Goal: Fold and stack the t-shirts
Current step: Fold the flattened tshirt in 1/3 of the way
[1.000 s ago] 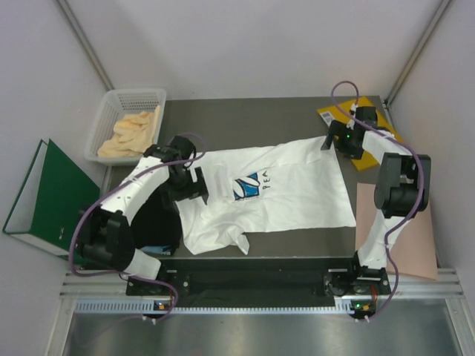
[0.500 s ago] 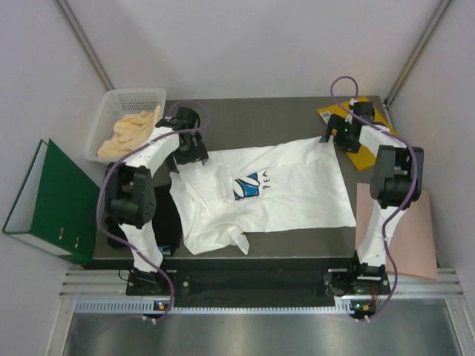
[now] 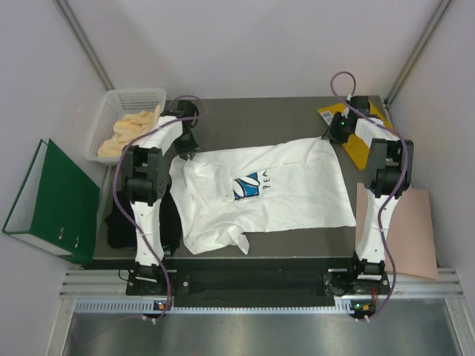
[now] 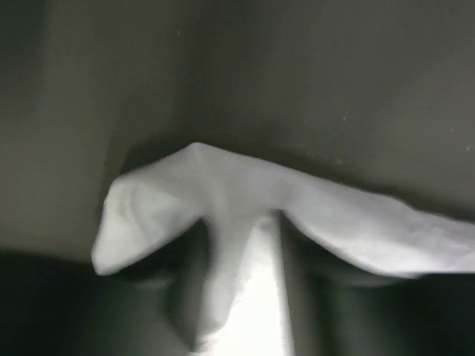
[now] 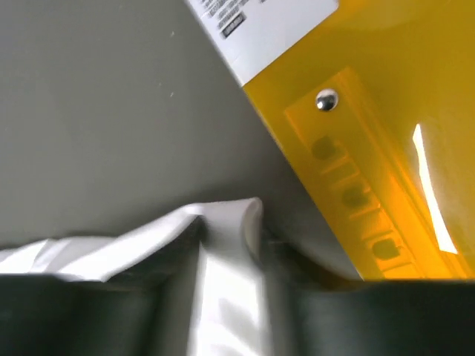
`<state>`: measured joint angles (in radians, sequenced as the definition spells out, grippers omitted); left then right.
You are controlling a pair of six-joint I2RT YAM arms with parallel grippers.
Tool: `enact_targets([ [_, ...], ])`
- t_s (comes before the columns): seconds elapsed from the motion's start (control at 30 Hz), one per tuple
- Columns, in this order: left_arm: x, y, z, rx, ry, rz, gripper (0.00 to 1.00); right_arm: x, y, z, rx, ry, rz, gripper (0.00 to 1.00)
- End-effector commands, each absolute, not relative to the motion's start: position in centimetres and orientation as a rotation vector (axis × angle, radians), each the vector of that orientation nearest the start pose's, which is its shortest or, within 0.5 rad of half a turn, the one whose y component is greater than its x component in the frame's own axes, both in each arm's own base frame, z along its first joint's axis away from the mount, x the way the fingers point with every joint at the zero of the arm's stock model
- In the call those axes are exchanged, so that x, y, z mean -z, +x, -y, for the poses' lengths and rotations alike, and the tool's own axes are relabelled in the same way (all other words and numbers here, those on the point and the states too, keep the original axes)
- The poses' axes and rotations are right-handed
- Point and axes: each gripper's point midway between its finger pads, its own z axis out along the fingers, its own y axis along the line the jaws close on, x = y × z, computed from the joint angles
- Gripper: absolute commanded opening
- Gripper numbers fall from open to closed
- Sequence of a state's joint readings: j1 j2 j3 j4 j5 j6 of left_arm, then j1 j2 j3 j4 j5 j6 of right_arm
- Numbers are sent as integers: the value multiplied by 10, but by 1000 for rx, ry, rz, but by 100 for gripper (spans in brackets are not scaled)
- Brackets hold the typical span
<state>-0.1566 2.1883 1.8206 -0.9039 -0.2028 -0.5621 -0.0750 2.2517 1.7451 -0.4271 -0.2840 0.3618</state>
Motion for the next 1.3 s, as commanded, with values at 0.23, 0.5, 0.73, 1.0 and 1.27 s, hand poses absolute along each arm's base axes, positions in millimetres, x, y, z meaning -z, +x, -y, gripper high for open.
enact_targets([
  [0.23,-69,523,60,-116,-628,-2578,0,-42,549,-28,-522,425,-2492,0],
  [0.5,-106,586,54,42,-668,-2401,0,-64,579,-24,-518,421,-2404,0],
  [0.73,-122,625,49,226,-696,-2267,0,-85,607,-23,-531,414,-2305,0],
  [1.0,-169,627,52,328,-528,-2204,99,-134,596,-19,-481,345,-2179,55],
  [1.27,-208,533,79,380,-372,-2253,99,-183,518,-7,-345,300,-2154,100],
])
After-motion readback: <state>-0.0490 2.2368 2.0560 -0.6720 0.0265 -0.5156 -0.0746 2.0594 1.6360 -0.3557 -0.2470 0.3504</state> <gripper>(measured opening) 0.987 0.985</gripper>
